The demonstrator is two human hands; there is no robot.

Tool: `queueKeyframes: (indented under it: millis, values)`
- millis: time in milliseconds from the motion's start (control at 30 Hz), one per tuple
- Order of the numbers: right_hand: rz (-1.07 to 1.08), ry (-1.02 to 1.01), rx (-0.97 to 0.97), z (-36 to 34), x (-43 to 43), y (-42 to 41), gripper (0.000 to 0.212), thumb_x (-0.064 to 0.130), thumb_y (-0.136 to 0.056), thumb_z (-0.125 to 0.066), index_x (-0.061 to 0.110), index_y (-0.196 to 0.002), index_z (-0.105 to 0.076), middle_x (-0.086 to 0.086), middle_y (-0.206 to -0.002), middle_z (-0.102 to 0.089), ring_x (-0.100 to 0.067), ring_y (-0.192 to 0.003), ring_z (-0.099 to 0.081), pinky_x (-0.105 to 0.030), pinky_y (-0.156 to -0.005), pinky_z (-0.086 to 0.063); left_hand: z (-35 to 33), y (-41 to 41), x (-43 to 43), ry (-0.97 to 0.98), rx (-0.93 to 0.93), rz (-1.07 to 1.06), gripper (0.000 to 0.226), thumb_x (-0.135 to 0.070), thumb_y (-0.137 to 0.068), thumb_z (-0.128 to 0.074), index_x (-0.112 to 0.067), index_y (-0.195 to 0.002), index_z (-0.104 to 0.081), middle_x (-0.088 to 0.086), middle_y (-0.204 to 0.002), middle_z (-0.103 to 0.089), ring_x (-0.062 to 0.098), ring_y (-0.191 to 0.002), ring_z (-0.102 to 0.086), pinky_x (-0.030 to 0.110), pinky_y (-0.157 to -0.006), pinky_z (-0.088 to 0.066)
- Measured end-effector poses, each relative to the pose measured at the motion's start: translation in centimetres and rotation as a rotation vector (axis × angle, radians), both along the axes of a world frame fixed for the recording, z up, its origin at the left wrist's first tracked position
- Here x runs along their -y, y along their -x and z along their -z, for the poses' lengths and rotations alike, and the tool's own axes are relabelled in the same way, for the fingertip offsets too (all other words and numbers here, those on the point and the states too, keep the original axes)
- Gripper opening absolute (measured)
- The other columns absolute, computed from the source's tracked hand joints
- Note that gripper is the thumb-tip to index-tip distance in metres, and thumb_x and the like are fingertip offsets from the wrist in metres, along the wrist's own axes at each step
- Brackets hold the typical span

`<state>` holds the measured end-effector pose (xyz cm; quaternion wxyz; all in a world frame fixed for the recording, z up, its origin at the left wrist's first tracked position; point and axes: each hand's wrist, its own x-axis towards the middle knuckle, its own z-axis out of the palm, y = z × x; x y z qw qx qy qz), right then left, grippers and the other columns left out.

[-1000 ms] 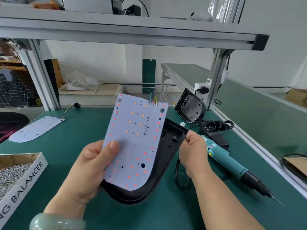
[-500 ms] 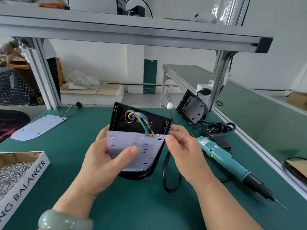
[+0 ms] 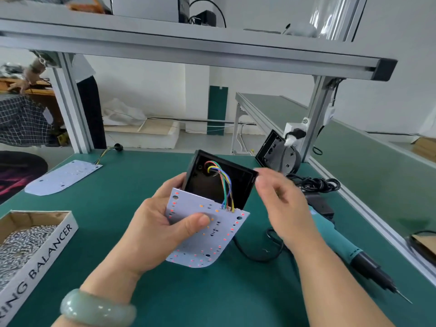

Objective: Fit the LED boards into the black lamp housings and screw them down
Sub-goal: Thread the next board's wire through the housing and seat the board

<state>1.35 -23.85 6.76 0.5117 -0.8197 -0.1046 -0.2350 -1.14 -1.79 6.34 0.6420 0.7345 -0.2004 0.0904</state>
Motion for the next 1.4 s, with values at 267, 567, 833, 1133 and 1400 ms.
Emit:
queueKeyframes:
  millis: [267,567,833,1133,1400]
  values:
    - [0.074,0.57,0.057,-6.3,-0.5,-0.4,0.113,0.073,-0.053,-0.064,0.028,-0.15,-0.026,0.007,-0.143,-0.046,-0.021,-0.124,-0.035,-0.027,-0.097,-0.029,0.0,-0.1,0.5,-0.022,0.01,-0.014,0.022,-0.031,-0.062,-0.077,-0.033,-0.084,-0.079,-0.038,-0.111,-0.057,-0.011,-0.09,-0.063,0.002,-0.068,-0.044]
    - [-0.15,0.78,0.145,-8.1,-2.5,-1.8,0.037,0.044,-0.082,-0.07,0.026,-0.114,-0.07,0.001,-0.104,-0.066,-0.024,-0.096,-0.056,-0.035,-0.089,-0.041,-1.3,0.7,0.7,-0.118,0.064,-0.023,0.035,-0.035,-0.063,-0.085,-0.042,-0.094,-0.07,-0.015,-0.093,-0.071,-0.006,-0.066,-0.065,0.003,-0.057,-0.043]
    - [-0.201,0.628,0.055,-7.1,-2.4,-1.6,0.023,0.012,-0.082,-0.071,0.012,-0.105,-0.068,-0.002,-0.099,-0.064,-0.02,-0.092,-0.062,-0.036,-0.086,-0.048,-1.0,0.5,0.8,-0.164,0.132,-0.008,0.03,-0.03,-0.068,-0.078,-0.057,-0.079,-0.07,-0.025,-0.115,-0.06,-0.008,-0.08,-0.065,0.003,-0.066,-0.043]
    - [-0.259,0.749,0.026,-7.8,-2.3,-1.9,0.023,0.016,-0.087,-0.068,0.013,-0.11,-0.065,0.005,-0.095,-0.055,-0.01,-0.085,-0.055,-0.022,-0.082,-0.043,-1.0,0.4,1.1,-0.158,0.125,0.006,0.038,-0.03,-0.067,-0.073,-0.064,-0.082,-0.064,-0.018,-0.123,-0.057,-0.01,-0.086,-0.062,0.002,-0.07,-0.043]
    - [-0.279,0.789,0.051,-7.8,-2.0,-1.5,0.014,0.016,-0.088,-0.064,0.015,-0.101,-0.068,0.002,-0.079,-0.065,-0.021,-0.074,-0.056,-0.03,-0.07,-0.043,-0.5,0.1,0.8,-0.156,0.127,0.078,0.022,-0.022,-0.071,-0.072,-0.036,-0.088,-0.076,-0.039,-0.129,-0.048,-0.008,-0.109,-0.058,0.003,-0.081,-0.041]
